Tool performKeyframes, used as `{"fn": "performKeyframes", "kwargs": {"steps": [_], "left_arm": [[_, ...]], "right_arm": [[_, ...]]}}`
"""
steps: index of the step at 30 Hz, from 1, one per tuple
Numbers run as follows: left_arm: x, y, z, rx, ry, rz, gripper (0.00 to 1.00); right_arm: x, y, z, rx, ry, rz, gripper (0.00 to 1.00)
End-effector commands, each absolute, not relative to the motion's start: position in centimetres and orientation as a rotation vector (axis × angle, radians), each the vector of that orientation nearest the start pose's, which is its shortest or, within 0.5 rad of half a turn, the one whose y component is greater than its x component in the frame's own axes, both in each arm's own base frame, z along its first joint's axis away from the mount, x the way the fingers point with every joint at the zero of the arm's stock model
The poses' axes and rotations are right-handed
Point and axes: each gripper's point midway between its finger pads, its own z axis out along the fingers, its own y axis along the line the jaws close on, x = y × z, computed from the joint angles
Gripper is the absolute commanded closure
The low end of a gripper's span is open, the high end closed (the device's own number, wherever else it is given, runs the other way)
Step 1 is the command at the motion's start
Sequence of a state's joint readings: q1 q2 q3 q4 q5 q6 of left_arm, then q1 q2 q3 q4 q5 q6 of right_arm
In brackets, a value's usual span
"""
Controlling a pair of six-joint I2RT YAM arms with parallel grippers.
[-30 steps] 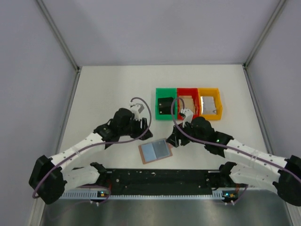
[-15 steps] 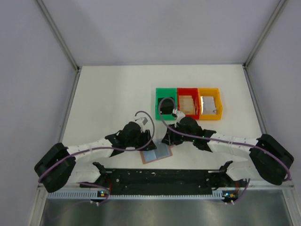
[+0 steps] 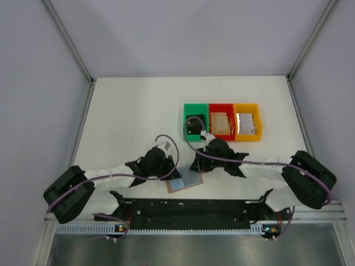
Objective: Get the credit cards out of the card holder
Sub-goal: Remove the credit card from the card holder.
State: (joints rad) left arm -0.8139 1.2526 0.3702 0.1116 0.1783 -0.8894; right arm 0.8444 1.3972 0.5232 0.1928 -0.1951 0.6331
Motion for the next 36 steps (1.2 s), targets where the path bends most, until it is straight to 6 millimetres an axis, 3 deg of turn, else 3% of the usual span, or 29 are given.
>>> {"fn": "performKeyframes", "kwargs": {"steps": [1, 8, 16, 27, 36], "left_arm": [[15.8, -25.2, 1.8, -0.033, 2.579, -0.931, 0.73], [15.7, -25.4, 1.7, -0.026, 2.585, -0.938, 0.74], [15.6, -25.4, 1.7, -0.023, 2.59, -0.944, 0.75], [15.6, -25.8, 1.9, -0.023, 2.585, -0.968, 0.75], [15.7, -25.5, 2.0, -0.038, 2.574, -0.96, 0.75]], "right_arm": [[18.4, 30.6, 4.7, -0.386, 2.403, 1.003, 0.63], [18.0, 30.8, 4.1, -0.399, 2.44, 1.012, 0.67], [17.6, 31.5, 4.8, -0.412, 2.423, 1.079, 0.8], [17.1, 32.5, 5.0, -0.425, 2.424, 1.164, 0.81], [18.2, 30.7, 6.8, -0.407, 2.382, 1.021, 0.72]]}}
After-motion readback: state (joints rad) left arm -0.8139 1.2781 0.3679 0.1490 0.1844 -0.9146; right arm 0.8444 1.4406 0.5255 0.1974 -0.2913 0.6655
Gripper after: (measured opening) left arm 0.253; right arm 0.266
